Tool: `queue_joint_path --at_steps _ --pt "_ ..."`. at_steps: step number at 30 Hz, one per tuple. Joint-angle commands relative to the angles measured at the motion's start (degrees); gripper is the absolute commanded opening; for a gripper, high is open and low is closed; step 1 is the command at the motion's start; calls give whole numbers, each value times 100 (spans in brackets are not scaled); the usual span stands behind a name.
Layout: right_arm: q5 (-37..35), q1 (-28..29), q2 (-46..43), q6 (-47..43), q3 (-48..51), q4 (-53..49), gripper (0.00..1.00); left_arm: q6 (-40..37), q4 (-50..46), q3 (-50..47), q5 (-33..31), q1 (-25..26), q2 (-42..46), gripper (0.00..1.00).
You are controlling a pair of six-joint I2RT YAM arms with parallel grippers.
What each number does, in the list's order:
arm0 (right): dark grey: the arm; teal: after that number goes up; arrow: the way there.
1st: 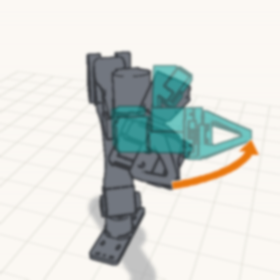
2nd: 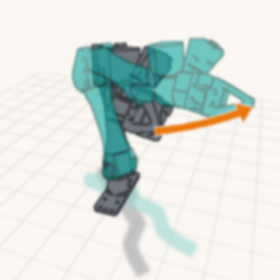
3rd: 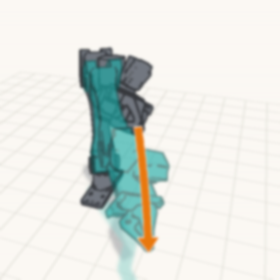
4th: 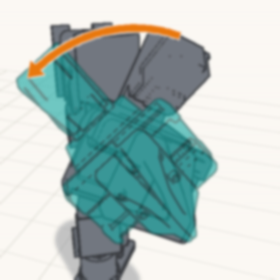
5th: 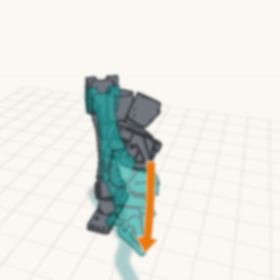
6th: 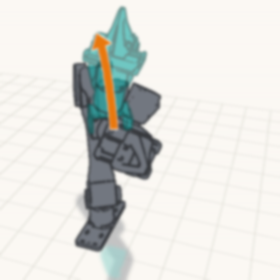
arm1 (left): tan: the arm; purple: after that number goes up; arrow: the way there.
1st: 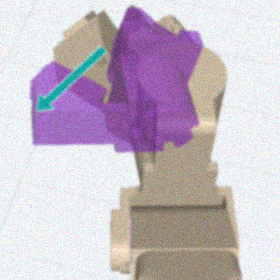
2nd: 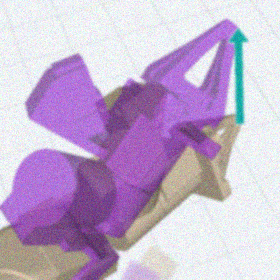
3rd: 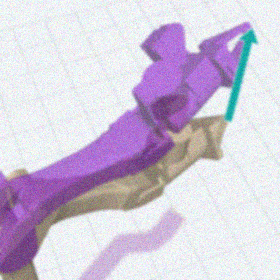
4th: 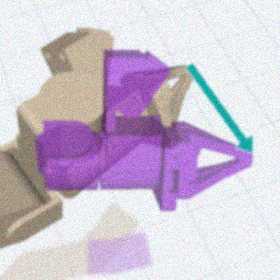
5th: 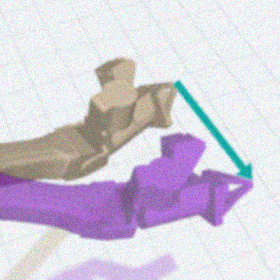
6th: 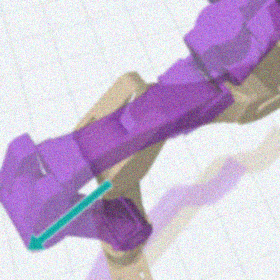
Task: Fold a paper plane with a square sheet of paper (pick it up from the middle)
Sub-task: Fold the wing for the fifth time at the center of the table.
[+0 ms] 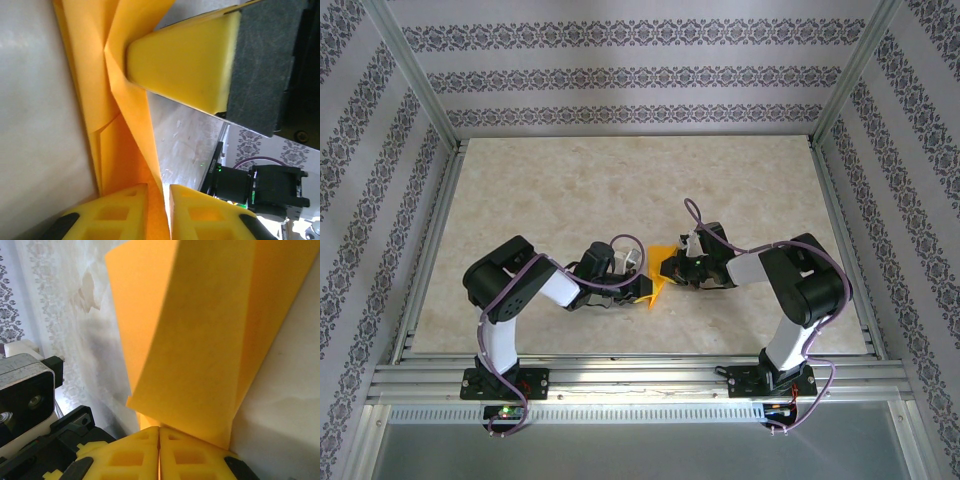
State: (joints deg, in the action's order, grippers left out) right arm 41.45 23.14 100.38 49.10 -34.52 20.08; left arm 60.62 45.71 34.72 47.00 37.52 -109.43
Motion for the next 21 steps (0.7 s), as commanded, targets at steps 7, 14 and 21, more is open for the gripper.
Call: queue_joint_path --at_steps 7,14,21 --pt "-508 68 233 -226 -81 -458 10 -1082 -2877 348 -293 141 387 6" --pt "-575 77 228 -296 -85 -605 9 -1424 -3513 650 -119 251 382 11" --pt "-640 77 209 -371 -142 -800 9 -1825 -4337 829 -205 266 595 13"
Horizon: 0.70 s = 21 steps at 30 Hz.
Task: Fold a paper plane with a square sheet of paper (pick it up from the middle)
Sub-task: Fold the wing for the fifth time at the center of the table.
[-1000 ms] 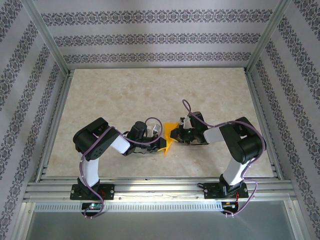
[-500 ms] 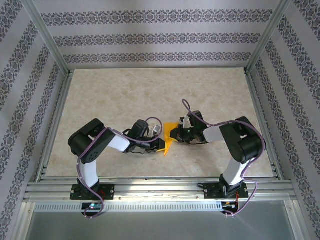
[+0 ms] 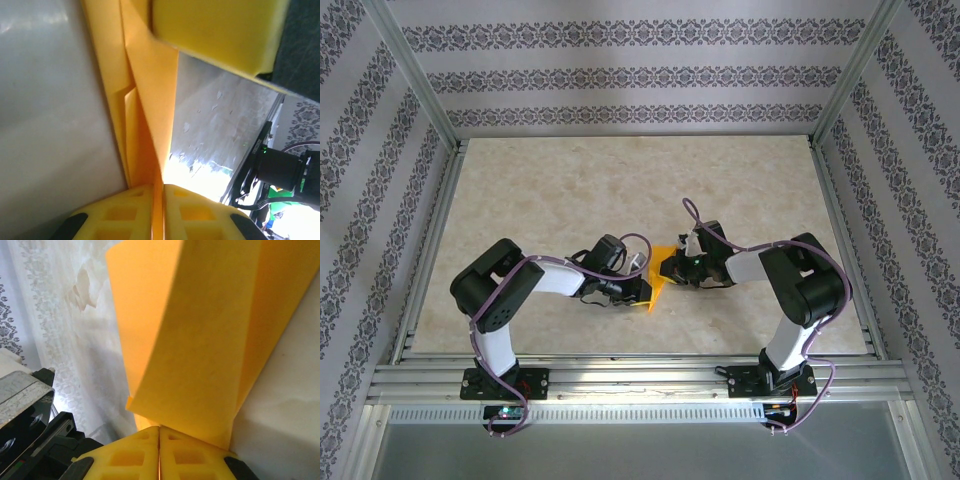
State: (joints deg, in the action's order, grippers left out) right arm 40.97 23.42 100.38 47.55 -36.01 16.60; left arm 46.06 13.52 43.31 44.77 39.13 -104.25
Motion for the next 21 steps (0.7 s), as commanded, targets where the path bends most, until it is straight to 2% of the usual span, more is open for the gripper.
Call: queue_joint_path --at_steps 1,8,15,17,19,21 --pt "-599 50 202 -230 -9 -496 9 -409 -1161 -16 30 110 91 13" --pt "-645 66 210 -299 -73 -653 9 -530 -1242 161 269 172 -34 5" --pt "-686 93 219 -350 -99 -783 9 -641 -1352 252 275 191 8 3" --pt "-706 93 210 -352 -90 -788 9 -651 -1351 248 277 191 43 5" --pt "-718 100 218 -352 -82 -781 9 -636 -1343 236 246 194 77 15" --pt "-722 97 221 -352 -82 -781 9 -596 -1271 187 221 191 132 15"
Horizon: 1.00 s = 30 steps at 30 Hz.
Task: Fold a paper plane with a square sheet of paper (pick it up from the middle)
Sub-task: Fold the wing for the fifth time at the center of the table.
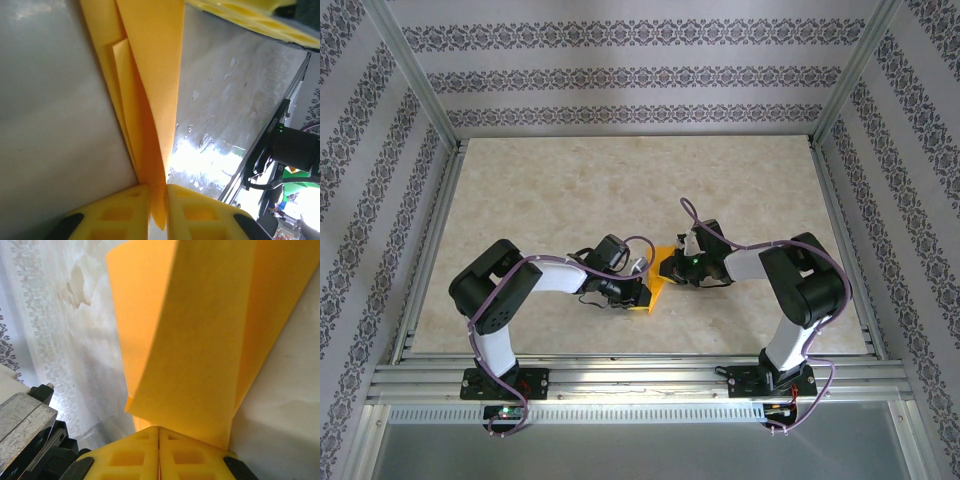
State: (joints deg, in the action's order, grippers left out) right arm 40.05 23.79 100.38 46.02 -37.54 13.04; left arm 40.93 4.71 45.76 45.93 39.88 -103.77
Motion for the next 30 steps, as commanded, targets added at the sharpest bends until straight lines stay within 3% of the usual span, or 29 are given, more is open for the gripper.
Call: queue_joint_path --at_steps 1,4,7,16,25,30 --pt "-624 65 219 -199 71 -425 9 -61 -338 -89 111 117 101 13" --pt "-630 64 219 -201 71 -425 8 -15 -271 -101 169 117 112 6" --pt "-631 65 232 -199 80 -438 8 -23 -260 -91 215 117 111 5" --pt "-631 64 228 -216 71 -460 8 -54 -352 -214 -153 117 664 20" --pt "-643 65 213 -207 45 -506 8 85 -390 -281 -908 108 1373 22" --pt "-631 66 223 -199 36 -509 8 224 -6 -2 -631 108 1248 12"
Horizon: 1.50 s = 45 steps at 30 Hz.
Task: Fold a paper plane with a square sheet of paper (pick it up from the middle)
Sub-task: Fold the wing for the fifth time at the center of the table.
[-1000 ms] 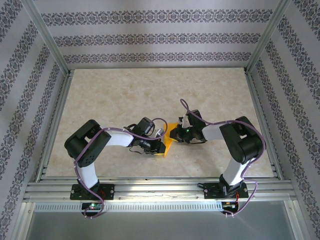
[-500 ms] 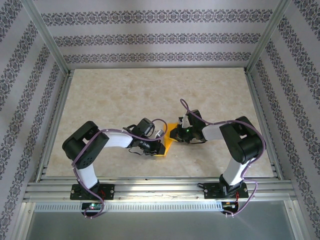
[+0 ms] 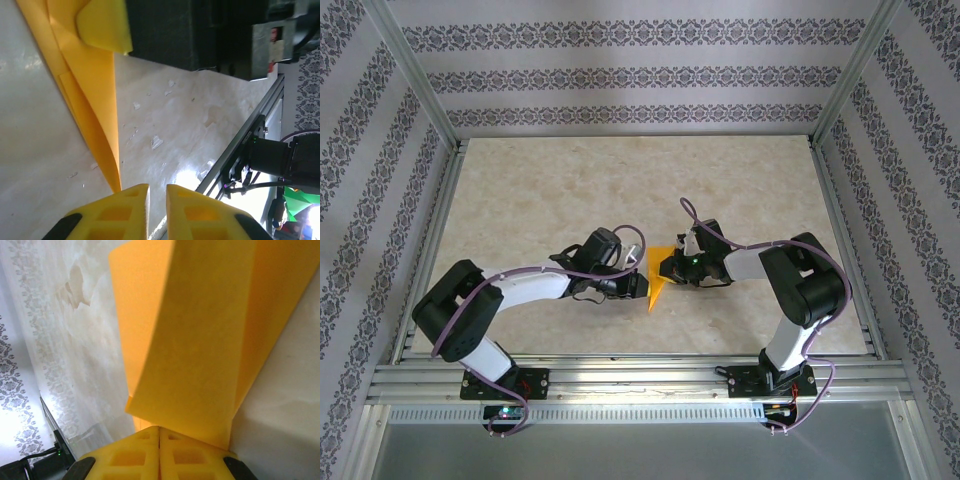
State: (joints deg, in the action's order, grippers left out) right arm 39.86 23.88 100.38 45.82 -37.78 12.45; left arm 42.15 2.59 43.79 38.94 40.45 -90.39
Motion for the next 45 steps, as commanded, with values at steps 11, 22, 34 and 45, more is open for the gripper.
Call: queue_joint_path --at_steps 11,22,34,45 --pt "-611 56 204 -175 92 -459 8 473 785 811 592 117 -1170 9" --pt "-595 60 241 -183 87 -465 8 240 490 907 421 218 -1809 8" --pt "-630 47 303 -200 95 -507 9 621 1151 168 562 375 -1755 7" --pt "-720 47 316 -195 113 -537 9 214 283 -125 594 558 -1191 7"
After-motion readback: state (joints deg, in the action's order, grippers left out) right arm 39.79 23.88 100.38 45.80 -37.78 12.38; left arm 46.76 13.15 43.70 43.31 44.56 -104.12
